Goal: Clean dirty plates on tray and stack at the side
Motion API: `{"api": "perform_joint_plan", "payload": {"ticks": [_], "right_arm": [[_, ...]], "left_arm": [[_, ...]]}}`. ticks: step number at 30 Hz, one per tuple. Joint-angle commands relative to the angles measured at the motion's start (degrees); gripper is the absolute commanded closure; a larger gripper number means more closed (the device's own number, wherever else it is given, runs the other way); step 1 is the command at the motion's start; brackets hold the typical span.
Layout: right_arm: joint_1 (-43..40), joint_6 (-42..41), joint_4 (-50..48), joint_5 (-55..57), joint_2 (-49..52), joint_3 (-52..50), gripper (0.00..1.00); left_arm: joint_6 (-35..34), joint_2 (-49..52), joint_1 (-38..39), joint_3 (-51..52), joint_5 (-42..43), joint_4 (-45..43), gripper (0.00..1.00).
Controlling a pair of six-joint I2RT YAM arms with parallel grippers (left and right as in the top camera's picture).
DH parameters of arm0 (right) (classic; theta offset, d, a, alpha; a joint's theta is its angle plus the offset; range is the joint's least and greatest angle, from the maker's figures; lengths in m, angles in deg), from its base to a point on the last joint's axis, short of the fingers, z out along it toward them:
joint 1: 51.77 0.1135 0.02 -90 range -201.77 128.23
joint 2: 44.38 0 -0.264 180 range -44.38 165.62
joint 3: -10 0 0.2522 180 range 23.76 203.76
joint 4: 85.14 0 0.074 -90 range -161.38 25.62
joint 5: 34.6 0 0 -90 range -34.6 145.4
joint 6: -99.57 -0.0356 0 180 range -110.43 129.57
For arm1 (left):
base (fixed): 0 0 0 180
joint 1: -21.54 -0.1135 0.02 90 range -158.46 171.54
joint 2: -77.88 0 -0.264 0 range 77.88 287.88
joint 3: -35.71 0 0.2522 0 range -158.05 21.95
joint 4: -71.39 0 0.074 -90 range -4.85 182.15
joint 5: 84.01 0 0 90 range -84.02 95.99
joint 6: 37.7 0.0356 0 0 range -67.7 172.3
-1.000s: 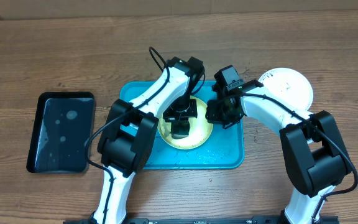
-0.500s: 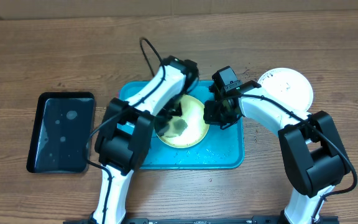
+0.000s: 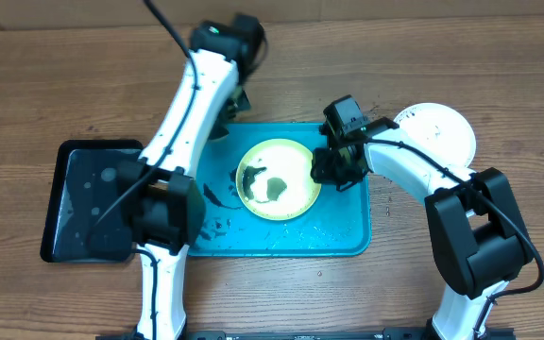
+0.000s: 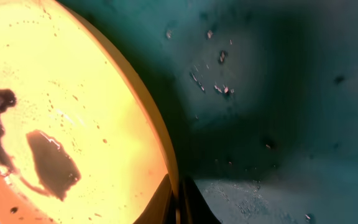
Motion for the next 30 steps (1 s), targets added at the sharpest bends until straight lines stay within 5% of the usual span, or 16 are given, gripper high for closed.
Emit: {"api": "perform_joint_plan", "payload": {"ticks": [1, 8, 20, 30], "right_arm": [[-0.26, 3.17, 1.49, 1.95, 0.07, 5.92, 0.96], [3.23, 12.26, 9.62, 17.40, -0.55, 16.04, 0.96], [21.99, 25.81, 7.82, 72.85, -0.59, 22.58, 0.96], [33.66, 64.72, -17.68, 96.28, -0.59, 22.58, 0.96]], "left_arm": [[4.46, 0.37, -4.63, -5.86, 10.78, 2.45, 0.96], [7.19, -2.38, -16.87, -9.81, 15.82, 6.82, 0.96], [13.99, -4.55, -34.86, -9.60, 26.53, 6.82, 0.96], [15.85, -4.55, -37.92, -9.53, 25.99, 6.82, 0.96]]}}
